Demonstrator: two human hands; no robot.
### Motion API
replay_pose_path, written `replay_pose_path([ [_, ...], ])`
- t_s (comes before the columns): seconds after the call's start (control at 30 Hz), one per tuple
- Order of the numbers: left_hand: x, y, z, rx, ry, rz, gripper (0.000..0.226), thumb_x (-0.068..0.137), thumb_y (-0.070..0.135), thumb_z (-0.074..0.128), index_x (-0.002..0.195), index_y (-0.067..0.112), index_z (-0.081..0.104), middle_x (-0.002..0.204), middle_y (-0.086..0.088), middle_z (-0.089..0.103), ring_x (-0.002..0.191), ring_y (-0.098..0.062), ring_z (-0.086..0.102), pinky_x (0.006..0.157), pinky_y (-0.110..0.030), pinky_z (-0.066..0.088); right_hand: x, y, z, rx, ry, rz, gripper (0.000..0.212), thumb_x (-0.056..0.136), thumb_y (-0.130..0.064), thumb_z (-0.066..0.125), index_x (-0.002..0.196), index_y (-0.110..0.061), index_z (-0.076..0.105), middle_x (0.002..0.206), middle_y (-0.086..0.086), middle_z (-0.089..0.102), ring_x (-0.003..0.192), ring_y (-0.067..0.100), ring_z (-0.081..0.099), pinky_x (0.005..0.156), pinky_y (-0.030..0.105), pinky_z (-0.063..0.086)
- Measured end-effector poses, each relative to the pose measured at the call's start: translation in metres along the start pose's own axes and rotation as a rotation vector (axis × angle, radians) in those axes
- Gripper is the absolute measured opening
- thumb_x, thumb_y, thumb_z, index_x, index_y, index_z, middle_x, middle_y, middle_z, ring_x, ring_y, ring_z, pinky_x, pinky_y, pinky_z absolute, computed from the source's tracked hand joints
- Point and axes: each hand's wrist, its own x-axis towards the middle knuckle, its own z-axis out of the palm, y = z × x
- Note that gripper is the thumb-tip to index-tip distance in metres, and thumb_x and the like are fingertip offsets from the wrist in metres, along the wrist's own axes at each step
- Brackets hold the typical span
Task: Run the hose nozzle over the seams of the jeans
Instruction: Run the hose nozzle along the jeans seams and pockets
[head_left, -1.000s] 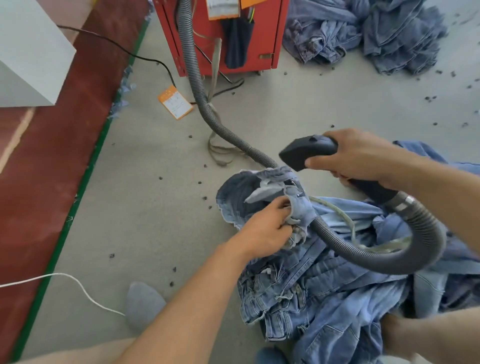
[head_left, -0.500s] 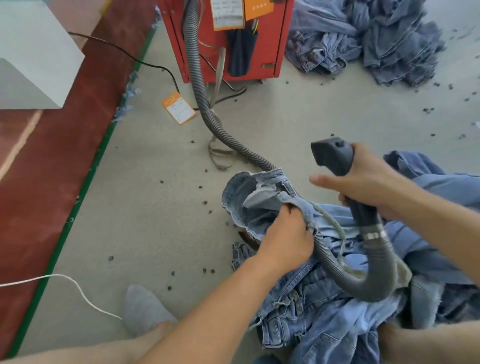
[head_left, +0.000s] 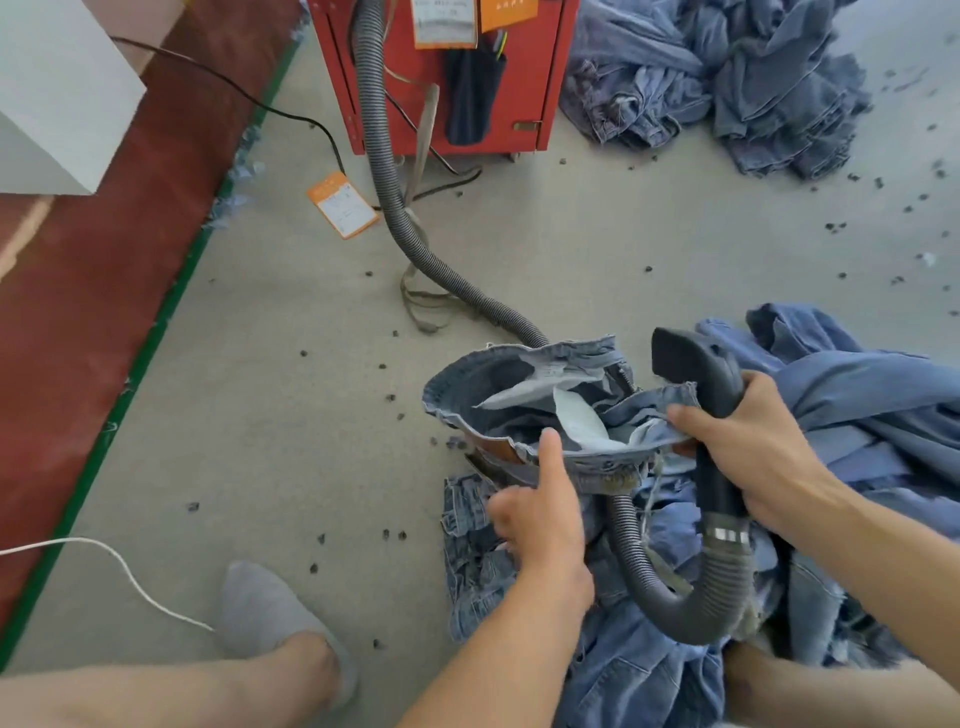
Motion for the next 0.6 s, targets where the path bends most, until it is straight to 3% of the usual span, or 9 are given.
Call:
replay_pose_path([
  [0.07,0.008,0.004,0.000,-0.359,-0.315,-0.261,0.066,0.080,0.066,0.076,0.114,0.011,0.064,0.099,-0.005,0.076,0.095,-0.023,0.068,0.073,-0.037,0.059,-0.013,0.012,-0.003,0.000,-0.015,-0.020,0.050,0.086,-0.017,0.084,0.119,-0.021,0.047,0.100,0.012,0.065,0.056,0.006,0.068,0.047,0.021,0.053],
  [0.13,0.014,0.003,0.000,-0.517,-0.409,-0.294,0.030,0.090,0.027,0.079,0.100,0.001,0.069,0.075,-0.013,0.075,0.082,-0.026,0.069,0.075,-0.037,0.062,-0.019,0.021,-0.006,-0.023,-0.040,-0.033,0.051,0.087,-0.018,0.084,0.121,-0.024,0.046,0.100,0.008,0.065,0.059,0.009,0.069,0.050,0.022,0.055],
  [0.2,0.017,0.007,-0.001,-0.577,-0.455,-0.267,0.010,0.098,0.000,0.063,0.106,-0.006,0.065,0.085,-0.022,0.074,0.086,-0.032,0.068,0.095,-0.042,0.055,-0.018,0.025,-0.009,-0.001,-0.059,-0.028,0.052,0.088,-0.016,0.082,0.124,-0.024,0.044,0.100,0.010,0.066,0.063,0.018,0.070,0.056,0.031,0.059],
  [0.3,0.022,0.009,-0.005,-0.670,-0.641,-0.192,0.030,0.105,-0.002,0.044,0.132,-0.011,0.055,0.131,-0.038,0.060,0.124,-0.053,0.055,0.106,-0.063,0.042,-0.018,0.034,-0.016,0.041,-0.071,-0.014,0.048,0.091,-0.011,0.078,0.122,-0.022,0.043,0.096,0.019,0.065,0.055,0.019,0.064,0.054,0.035,0.057],
  [0.33,0.021,0.009,-0.007,-0.680,-0.661,-0.179,0.031,0.106,-0.002,0.041,0.132,-0.010,0.055,0.135,-0.038,0.058,0.127,-0.056,0.053,0.103,-0.066,0.042,-0.018,0.038,-0.018,0.045,-0.076,-0.005,0.047,0.091,-0.011,0.078,0.121,-0.022,0.043,0.094,0.019,0.065,0.054,0.018,0.063,0.053,0.034,0.056],
  [0.4,0.022,0.008,-0.009,-0.774,-0.689,-0.174,0.031,0.104,-0.007,0.037,0.120,-0.010,0.064,0.125,-0.035,0.065,0.112,-0.054,0.064,0.094,-0.066,0.052,-0.018,0.042,-0.019,0.054,-0.078,0.006,0.046,0.091,-0.013,0.079,0.120,-0.024,0.044,0.090,0.017,0.065,0.055,0.018,0.063,0.052,0.034,0.056],
  [0.5,0.024,0.002,-0.010,-0.866,-0.745,-0.165,0.041,0.099,-0.017,0.035,0.100,-0.010,0.076,0.116,-0.031,0.071,0.095,-0.044,0.075,0.074,-0.053,0.063,-0.014,0.038,-0.020,0.102,-0.074,0.008,0.045,0.090,-0.019,0.080,0.120,-0.023,0.046,0.083,0.012,0.064,0.053,0.019,0.061,0.052,0.035,0.056],
  [0.6,0.022,-0.002,-0.009,-0.820,-0.739,-0.104,0.042,0.087,-0.023,0.041,0.096,-0.007,0.080,0.114,-0.028,0.073,0.097,-0.039,0.076,0.073,-0.043,0.064,-0.013,0.033,-0.023,0.123,-0.075,0.010,0.044,0.090,-0.026,0.081,0.119,-0.021,0.048,0.076,0.010,0.063,0.051,0.019,0.059,0.053,0.037,0.057],
])
